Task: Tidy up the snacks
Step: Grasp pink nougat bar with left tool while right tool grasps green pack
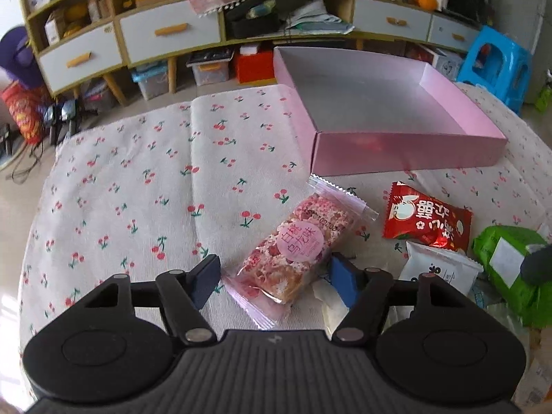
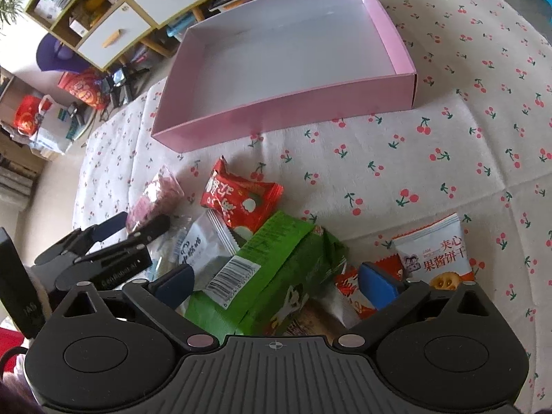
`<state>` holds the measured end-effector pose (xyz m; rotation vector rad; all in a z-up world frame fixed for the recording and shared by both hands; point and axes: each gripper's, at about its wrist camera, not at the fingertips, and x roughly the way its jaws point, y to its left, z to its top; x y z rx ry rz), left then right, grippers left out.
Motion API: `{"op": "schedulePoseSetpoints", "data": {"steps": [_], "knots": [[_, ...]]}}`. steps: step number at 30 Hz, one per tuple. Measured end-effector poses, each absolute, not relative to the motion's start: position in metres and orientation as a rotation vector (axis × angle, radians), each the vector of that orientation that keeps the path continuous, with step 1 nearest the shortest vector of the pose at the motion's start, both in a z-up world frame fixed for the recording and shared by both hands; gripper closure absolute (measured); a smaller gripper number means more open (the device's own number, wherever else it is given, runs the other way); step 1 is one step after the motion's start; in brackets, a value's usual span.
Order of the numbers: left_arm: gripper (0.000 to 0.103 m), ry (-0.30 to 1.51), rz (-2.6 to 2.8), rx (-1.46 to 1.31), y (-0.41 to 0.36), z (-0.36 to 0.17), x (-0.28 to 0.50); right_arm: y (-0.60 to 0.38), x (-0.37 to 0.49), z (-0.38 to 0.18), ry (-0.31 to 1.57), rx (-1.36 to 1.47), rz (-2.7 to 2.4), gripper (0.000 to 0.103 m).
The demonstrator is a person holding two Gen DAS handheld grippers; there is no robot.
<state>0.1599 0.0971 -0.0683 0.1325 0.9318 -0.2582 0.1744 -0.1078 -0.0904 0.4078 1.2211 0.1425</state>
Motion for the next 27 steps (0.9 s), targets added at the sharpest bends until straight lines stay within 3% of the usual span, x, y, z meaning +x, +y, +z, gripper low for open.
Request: {"op": "schedulePoseSetpoints", "data": {"steps": [4,5,7,11,12,16,19,21,27], "knots": [[0.049,0.969,-0.222,0.098,0.102,-0.067,0.163,-0.110,0.171,-0.091,1.227,0.416,0.163,0.024],[0.050,0.977,-0.221,0.092,0.102,-0.066,0.164,-0.111,0.170,-0.091,1.225,0.419,0.175,0.035],[0.060,0.993,-0.243,0.084,0.101,-0.065,0.164,-0.111,0.168,-0.089,1.222,0.414,0.184,0.037],[0.062,1.007,-0.277,0.126,0.098,-0.063,0.163,-0.112,0.165,-0.084,1.196,0.380,0.183,0.043],[0.062,1.008,-0.275,0.133,0.095,-0.066,0.159,-0.113,0.165,-0.082,1.191,0.378,0.183,0.044],[0.043,0.980,-0.225,0.138,0.098,-0.071,0.161,-0.118,0.163,-0.077,1.165,0.358,0.171,0.053],[0.036,0.961,-0.205,0.095,0.103,-0.077,0.162,-0.120,0.165,-0.077,1.168,0.353,0.171,0.053],[0.037,0.950,-0.195,0.064,0.103,-0.079,0.161,-0.118,0.166,-0.081,1.187,0.334,0.176,0.053],[0.064,0.950,-0.169,0.074,0.098,-0.077,0.165,-0.122,0.169,-0.097,1.237,0.370,0.159,0.051]]}}
